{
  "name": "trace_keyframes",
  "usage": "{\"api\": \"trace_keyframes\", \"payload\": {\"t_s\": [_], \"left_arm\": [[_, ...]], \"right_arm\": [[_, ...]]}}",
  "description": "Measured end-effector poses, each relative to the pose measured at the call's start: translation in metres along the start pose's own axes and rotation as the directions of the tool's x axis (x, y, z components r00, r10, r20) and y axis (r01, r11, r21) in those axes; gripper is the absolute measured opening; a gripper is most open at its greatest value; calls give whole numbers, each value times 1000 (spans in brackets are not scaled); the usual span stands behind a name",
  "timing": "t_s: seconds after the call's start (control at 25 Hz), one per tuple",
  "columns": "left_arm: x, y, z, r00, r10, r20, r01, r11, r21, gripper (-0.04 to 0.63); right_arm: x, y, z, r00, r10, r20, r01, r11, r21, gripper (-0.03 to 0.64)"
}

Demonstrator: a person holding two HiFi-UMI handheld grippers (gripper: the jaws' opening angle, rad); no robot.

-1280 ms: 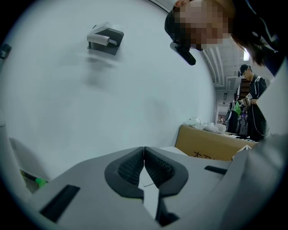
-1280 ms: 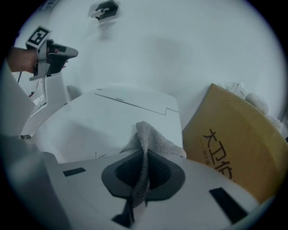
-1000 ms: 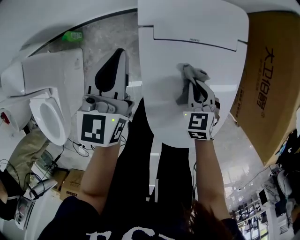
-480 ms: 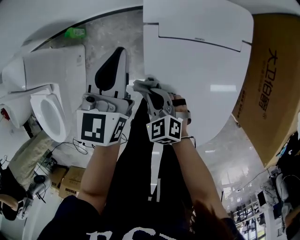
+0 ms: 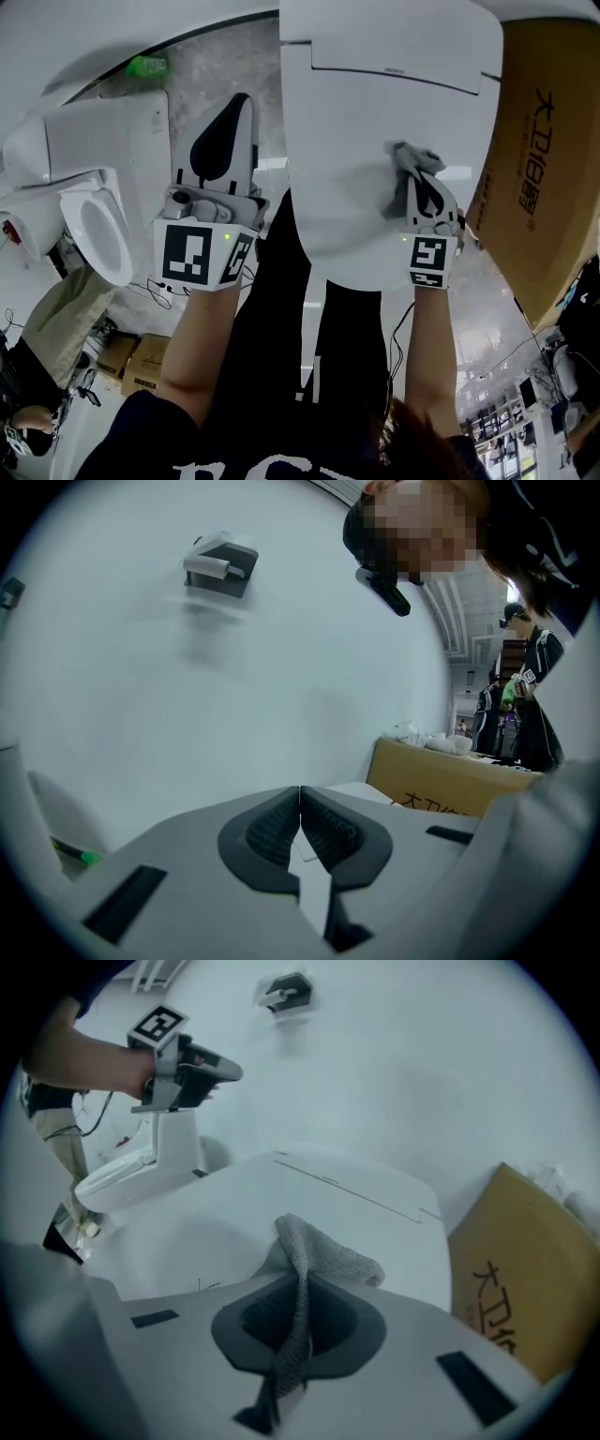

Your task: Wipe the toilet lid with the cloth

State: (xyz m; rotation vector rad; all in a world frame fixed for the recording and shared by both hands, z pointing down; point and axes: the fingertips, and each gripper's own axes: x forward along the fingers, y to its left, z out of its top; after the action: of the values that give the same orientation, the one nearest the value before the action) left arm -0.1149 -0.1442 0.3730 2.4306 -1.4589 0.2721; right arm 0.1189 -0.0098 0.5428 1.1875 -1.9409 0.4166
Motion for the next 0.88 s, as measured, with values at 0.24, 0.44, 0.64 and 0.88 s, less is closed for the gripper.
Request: {"api": "trace_keyframes", "payload": {"t_s": [0.24, 0.44, 0.64, 0.88], "left_arm": [[-1, -10, -4, 1000, -10, -2, 10, 1000, 0, 21], [-3, -9, -2, 1000, -16, -2, 16, 1000, -3, 21], [-2, -8, 4, 1000, -17, 12, 16, 1000, 3, 21], [-7, -7, 2, 1000, -2, 15, 2, 1000, -2, 21]], "right_arm": [[-29, -106, -65, 971, -223, -91, 236, 954, 184, 25], [-37, -110, -75, 959, -256, -121, 275, 942, 191, 25], [-23, -47, -38, 989, -135, -66, 141, 985, 98, 25], [2, 74, 18, 995, 93, 21, -92, 995, -32, 25]]}}
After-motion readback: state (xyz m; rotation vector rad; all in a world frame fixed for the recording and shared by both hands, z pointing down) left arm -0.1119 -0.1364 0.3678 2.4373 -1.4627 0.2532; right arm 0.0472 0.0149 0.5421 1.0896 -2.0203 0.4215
